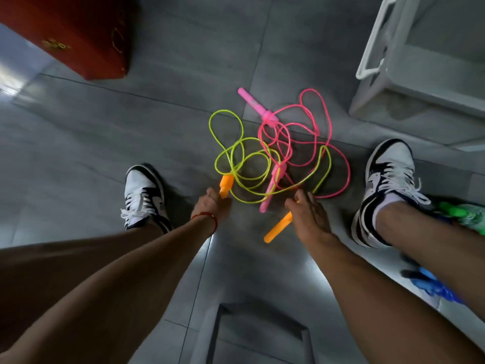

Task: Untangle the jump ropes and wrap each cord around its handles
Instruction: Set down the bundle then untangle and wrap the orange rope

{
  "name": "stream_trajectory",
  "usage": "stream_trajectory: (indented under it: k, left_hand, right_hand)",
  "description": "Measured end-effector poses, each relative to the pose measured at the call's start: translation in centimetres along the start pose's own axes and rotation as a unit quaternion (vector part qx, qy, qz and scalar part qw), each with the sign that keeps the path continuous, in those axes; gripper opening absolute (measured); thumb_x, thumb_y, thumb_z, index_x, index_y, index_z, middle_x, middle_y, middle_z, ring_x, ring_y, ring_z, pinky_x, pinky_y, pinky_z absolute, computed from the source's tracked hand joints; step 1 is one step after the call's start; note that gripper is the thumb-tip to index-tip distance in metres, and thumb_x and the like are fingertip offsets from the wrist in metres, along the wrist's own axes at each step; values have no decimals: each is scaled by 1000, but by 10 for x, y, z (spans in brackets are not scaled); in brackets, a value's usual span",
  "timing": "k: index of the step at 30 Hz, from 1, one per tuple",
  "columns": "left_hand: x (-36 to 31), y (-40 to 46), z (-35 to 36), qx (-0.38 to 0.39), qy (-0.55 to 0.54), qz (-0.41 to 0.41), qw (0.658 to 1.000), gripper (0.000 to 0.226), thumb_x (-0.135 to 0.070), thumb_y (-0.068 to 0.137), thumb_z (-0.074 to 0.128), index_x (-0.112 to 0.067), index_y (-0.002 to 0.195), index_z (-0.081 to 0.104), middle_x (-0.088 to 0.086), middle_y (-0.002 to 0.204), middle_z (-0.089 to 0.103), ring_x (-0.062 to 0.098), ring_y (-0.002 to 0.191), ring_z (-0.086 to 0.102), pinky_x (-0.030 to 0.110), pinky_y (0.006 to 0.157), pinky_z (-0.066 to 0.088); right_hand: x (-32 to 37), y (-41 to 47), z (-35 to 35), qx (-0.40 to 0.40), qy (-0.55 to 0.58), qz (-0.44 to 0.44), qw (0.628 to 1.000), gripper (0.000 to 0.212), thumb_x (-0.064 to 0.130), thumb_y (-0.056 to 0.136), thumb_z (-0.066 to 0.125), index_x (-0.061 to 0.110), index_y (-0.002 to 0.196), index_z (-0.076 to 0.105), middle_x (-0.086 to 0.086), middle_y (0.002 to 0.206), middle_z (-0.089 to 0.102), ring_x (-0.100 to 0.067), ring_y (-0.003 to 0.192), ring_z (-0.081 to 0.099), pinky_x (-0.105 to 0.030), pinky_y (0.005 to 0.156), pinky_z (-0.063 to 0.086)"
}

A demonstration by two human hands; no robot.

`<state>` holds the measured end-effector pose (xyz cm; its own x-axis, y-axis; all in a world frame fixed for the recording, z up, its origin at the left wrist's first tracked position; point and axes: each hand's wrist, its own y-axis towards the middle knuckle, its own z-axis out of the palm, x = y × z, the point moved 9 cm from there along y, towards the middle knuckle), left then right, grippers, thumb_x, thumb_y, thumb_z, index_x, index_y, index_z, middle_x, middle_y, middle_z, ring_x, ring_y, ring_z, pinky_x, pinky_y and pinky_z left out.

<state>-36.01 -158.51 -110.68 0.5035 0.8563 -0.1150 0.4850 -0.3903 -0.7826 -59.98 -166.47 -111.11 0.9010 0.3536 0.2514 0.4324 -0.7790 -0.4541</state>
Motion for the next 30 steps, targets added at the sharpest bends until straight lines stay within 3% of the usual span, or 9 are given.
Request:
stream_trajectory:
  k: [4, 6, 7, 9, 10, 15, 20, 23, 30]
  left_hand:
    - [17, -26, -21, 19, -117, -69, 991, 56, -45, 95, 40, 0, 119, 64, 28, 123, 64, 43, 114, 62, 49, 95, 51]
    - [8, -43, -39, 28, -131, -51, 990, 57, -49, 97, 45, 1, 112, 66, 30, 113, 67, 45, 105, 66, 52, 91, 53]
    - [0, -54, -50, 34, -123, -32, 991, 56, -52, 96, 47, 0, 104, 66, 29, 97, 68, 43, 89, 69, 50, 83, 55]
    - [-17, -82, -70, 74, -106, 12, 991, 43, -46, 98, 48, -6, 88, 60, 18, 71, 53, 28, 59, 56, 37, 66, 52]
    - [-26, -97, -79, 107, -110, 37, 988, 37, -40, 100, 47, -8, 85, 56, 14, 69, 49, 23, 55, 49, 32, 62, 48]
    - [-62, -178, -132, 191, -136, 205, 950, 22, -17, 103, 46, -10, 87, 60, 22, 89, 63, 27, 65, 61, 33, 65, 50]
    - [-79, -245, -192, 242, -239, 280, 898, 14, -23, 104, 47, -12, 107, 55, 15, 93, 68, 24, 73, 67, 38, 61, 59]
    - [-91, -271, -218, 242, -255, 339, 873, 13, -23, 97, 56, -14, 105, 54, 15, 87, 65, 25, 67, 62, 36, 59, 57]
    - [-125, -305, -201, 318, -307, 360, 822, 23, -20, 104, 46, -10, 125, 46, 26, 107, 66, 34, 77, 70, 42, 64, 59]
  right_hand:
    - [26, -14, -17, 16, -13, -167, 986, 33, 13, 60, 88, 27, 83, 69, 0, 79, 61, -33, 87, 62, -36, 61, 50]
    - [46, -18, -40, 62, 0, -235, 970, 33, 20, 64, 87, 30, 92, 73, 1, 87, 64, -31, 93, 61, -41, 73, 54]
    - [56, -19, -58, 73, 1, -242, 967, 28, 24, 72, 82, 31, 97, 73, 0, 96, 65, -29, 101, 58, -43, 81, 53]
    - [81, -18, -95, 90, 6, -257, 962, 20, 26, 79, 76, 30, 99, 73, -2, 101, 62, -26, 107, 54, -41, 88, 47]
    - [95, -18, -115, 86, 25, -273, 958, 21, 24, 78, 78, 29, 98, 74, -1, 99, 61, -24, 103, 55, -37, 88, 46]
    - [153, -40, -232, 36, 32, -310, 950, 38, 20, 73, 83, 20, 105, 63, 11, 91, 54, -14, 87, 55, -27, 76, 36]
    - [171, -69, -342, -98, 59, -328, 938, 54, 30, 66, 84, 22, 108, 52, 6, 100, 60, -23, 90, 60, -42, 77, 49]
    - [171, -89, -389, -139, 43, -335, 931, 63, 31, 66, 88, 21, 118, 55, 10, 106, 48, -10, 88, 51, -29, 80, 46]
    - [151, -103, -418, -158, 8, -340, 927, 84, 37, 59, 94, 20, 132, 56, 1, 122, 51, -14, 100, 53, -29, 85, 47]
